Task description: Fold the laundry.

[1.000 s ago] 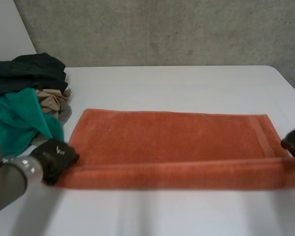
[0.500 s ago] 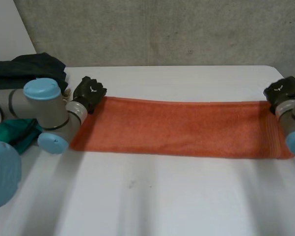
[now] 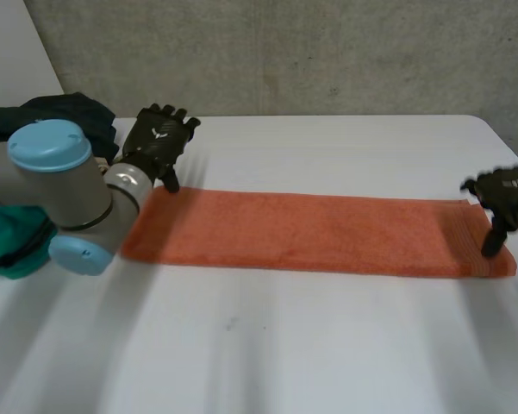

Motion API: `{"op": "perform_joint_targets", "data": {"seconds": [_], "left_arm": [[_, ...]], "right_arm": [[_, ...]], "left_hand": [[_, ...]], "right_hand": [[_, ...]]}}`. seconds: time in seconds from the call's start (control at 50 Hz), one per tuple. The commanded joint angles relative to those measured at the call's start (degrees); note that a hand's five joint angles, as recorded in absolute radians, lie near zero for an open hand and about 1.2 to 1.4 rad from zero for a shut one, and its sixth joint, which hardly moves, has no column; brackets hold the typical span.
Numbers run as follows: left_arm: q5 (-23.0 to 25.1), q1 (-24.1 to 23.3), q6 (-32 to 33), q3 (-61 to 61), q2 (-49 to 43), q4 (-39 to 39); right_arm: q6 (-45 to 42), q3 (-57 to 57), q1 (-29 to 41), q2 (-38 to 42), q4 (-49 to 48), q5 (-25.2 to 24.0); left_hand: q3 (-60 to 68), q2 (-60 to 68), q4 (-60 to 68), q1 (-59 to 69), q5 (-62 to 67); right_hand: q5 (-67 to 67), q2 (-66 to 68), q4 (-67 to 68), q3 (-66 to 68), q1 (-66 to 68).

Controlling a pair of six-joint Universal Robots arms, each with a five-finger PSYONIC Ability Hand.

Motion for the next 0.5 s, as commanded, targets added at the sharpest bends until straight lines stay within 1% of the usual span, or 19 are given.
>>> {"op": "perform_joint_targets", "data": {"seconds": [0.02, 0.04, 0.1, 0.12, 0.16, 0.2, 0.22, 0.24, 0.32, 0.34, 0.4, 0.44, 0.46, 0.48, 0.5], "left_arm": [[0.33, 0.95, -0.93, -7.27, 2.69, 0.38], [0.33, 0.95, -0.93, -7.62, 2.61, 0.38], [0.33, 0.77, -0.93, -7.89, 2.43, 0.38], [0.24, 0.77, -1.02, -7.89, 2.26, 0.38], [0.24, 0.69, -1.1, -7.98, 2.34, 0.38], [0.15, 0.69, -1.37, -8.15, 2.52, 0.38], [0.15, 0.69, -1.63, -8.15, 2.52, 0.29], [0.15, 0.6, -1.81, -8.24, 2.61, 0.29], [0.06, 0.34, -3.04, -8.94, 3.13, 0.2], [0.06, 0.33, -3.39, -9.55, 4.09, 0.2], [0.15, 0.42, -3.83, -10.7, 6.03, 0.11], [0.24, 0.6, -4.01, -12.37, 7.87, 0.11], [0.32, 0.68, -4.09, -12.89, 8.58, 0.11], [0.33, 0.69, -4.09, -13.42, 9.19, 0.11], [0.33, 0.86, -4.09, -14.56, 10.59, 0.2]], "right_arm": [[-0.04, 7.02, -6.03, 0.54, -3.09, -3.17], [-0.04, 7.64, -6.03, 1.15, -5.62, -3.08], [-0.04, 8.08, -6.12, 3.26, -9.16, -2.99], [-0.22, 8.0, -6.12, 5.1, -11.25, -2.9], [-0.48, 7.82, -6.12, 6.43, -12.33, -2.9], [-0.66, 7.38, -6.2, 7.49, -13.03, -3.52], [-0.75, 7.21, -6.21, 7.66, -13.03, -3.43], [-0.83, 7.03, -6.21, 7.75, -13.12, -2.82], [-0.48, 7.56, -7.61, 6.96, -15.66, 0.95], [-0.83, 7.64, -9.09, 6.7, -17.15, 3.23], [-2.23, 7.38, -11.38, 5.03, -18.3, 5.18], [-6.44, 6.5, -14.11, 2.75, -17.96, 5.89], [-8.55, 6.07, -15.16, 2.39, -17.87, 5.89], [-13.09, 4.93, -16.74, 2.91, -17.87, 6.32], [-15.49, 4.14, -17.45, 3.27, -17.87, 6.67]], "left_hand": [[-2.53, -2.25, -1.97, -1.75, -2.87], [-2.53, -2.25, -1.97, -1.75, -2.87], [-2.53, -2.25, -1.97, -1.75, -2.87], [-2.53, -2.25, -1.97, -1.75, -2.87], [-2.53, -2.25, -1.97, -1.75, -2.87], [-2.53, -2.25, -1.97, -1.75, -2.87], [-2.53, -2.25, -1.97, -1.75, -2.87], [-2.53, -2.25, -1.97, -1.75, -2.87], [-2.53, -2.25, -1.97, -1.75, -2.87], [-2.53, -2.25, -1.97, -1.75, -2.87], [-2.53, -2.25, -1.97, -1.75, -2.87], [-2.53, -2.25, -1.97, -1.75, -2.87], [-2.53, -2.25, -1.97, -1.75, -2.87], [-2.53, -2.25, -1.97, -1.75, -2.87], [-2.53, -2.25, -1.97, -1.75, -2.87]], "right_hand": [[6.82, 7.22, 7.32, 7.23, 8.61], [7.49, 7.88, 7.99, 7.9, 9.28], [10.18, 10.57, 10.67, 10.59, 11.96], [13.18, 13.58, 13.68, 13.59, 14.97], [16.39, 16.79, 16.89, 16.8, 18.18], [33.66, 34.05, 34.15, 34.07, 35.45], [46.23, 46.62, 46.72, 46.64, 48.01], [62.78, 63.17, 63.27, 63.19, 64.57], [62.95, 63.34, 63.44, 63.36, 64.73], [62.95, 63.34, 63.44, 63.36, 64.73], [62.95, 63.34, 63.44, 63.36, 64.73], [62.95, 63.34, 63.44, 63.36, 64.73], [62.95, 63.34, 63.44, 63.36, 64.73], [62.95, 63.34, 63.44, 63.36, 64.73], [62.95, 63.34, 63.44, 63.36, 64.73]]}}
